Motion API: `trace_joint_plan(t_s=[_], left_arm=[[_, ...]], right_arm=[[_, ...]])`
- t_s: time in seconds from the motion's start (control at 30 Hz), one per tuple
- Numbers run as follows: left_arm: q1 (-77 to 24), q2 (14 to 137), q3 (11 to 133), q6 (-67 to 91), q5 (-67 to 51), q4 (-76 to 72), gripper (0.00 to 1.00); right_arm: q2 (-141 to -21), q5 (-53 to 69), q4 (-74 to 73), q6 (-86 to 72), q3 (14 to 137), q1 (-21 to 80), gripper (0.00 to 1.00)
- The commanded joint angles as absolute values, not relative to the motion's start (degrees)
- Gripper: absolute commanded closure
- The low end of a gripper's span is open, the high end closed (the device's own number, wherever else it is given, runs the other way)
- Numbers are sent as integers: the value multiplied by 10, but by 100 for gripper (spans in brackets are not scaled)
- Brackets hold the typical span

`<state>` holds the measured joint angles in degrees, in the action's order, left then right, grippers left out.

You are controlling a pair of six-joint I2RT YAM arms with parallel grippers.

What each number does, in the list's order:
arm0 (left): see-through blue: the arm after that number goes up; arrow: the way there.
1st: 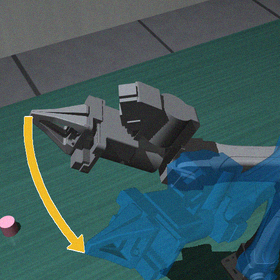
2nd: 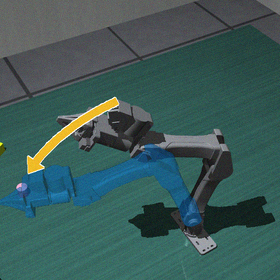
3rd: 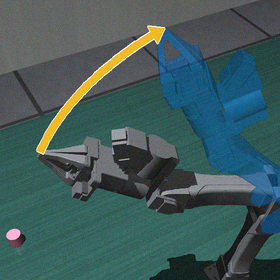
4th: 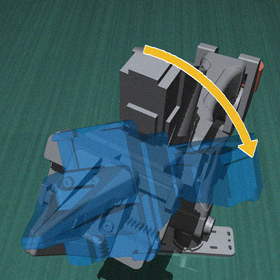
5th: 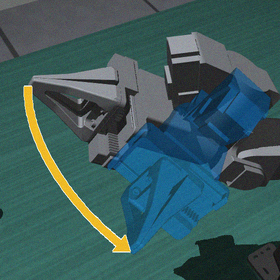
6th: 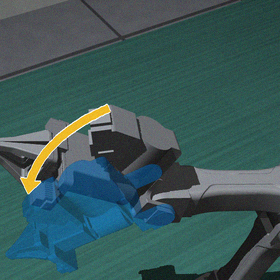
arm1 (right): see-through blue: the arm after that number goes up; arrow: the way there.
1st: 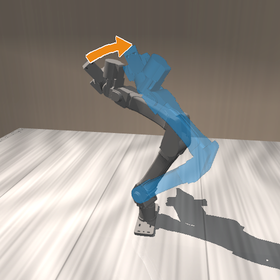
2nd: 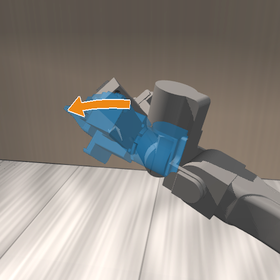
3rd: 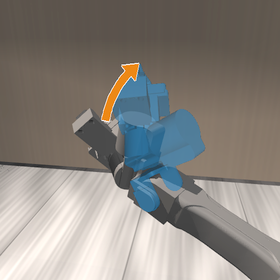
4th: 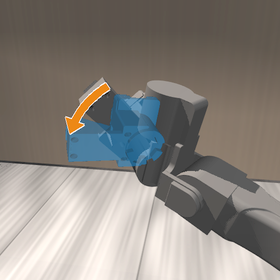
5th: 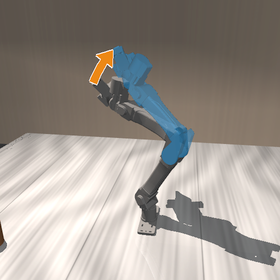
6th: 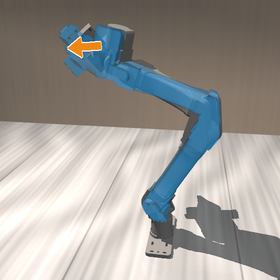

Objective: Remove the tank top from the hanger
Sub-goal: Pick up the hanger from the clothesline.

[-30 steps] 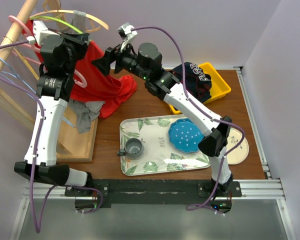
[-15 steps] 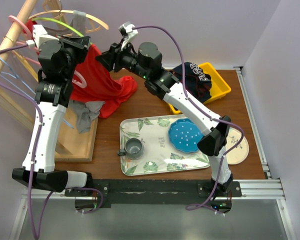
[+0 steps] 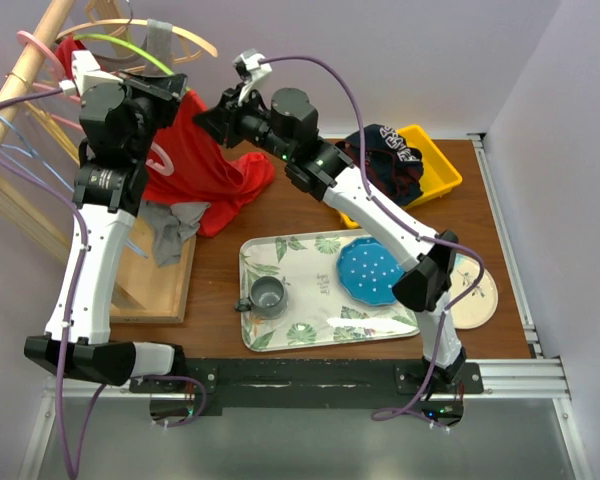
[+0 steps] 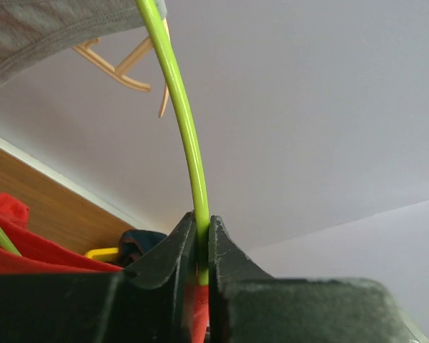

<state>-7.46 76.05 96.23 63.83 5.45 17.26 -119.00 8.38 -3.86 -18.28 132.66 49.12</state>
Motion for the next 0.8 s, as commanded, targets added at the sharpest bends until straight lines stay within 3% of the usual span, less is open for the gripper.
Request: trace_joint_plan(t_s=[0.0, 0.4, 0.57, 0.67, 0.77], left_arm=[[-72, 733, 966, 621, 63, 106, 80], [-71, 741, 984, 623, 104, 113, 53], [-71, 743, 975, 628, 107, 109, 53], [-71, 744, 966, 629, 92, 93, 65], [-71, 743, 965, 634, 83, 87, 89]], right_arm=[[-1093, 81, 29, -165, 1250, 493, 100], [-953, 82, 105, -145, 1056, 489, 100], [-924, 90, 124, -148, 1007, 488, 100], [-917, 95, 128, -149, 991, 489, 100], [-918, 98, 120, -152, 989, 488, 100]])
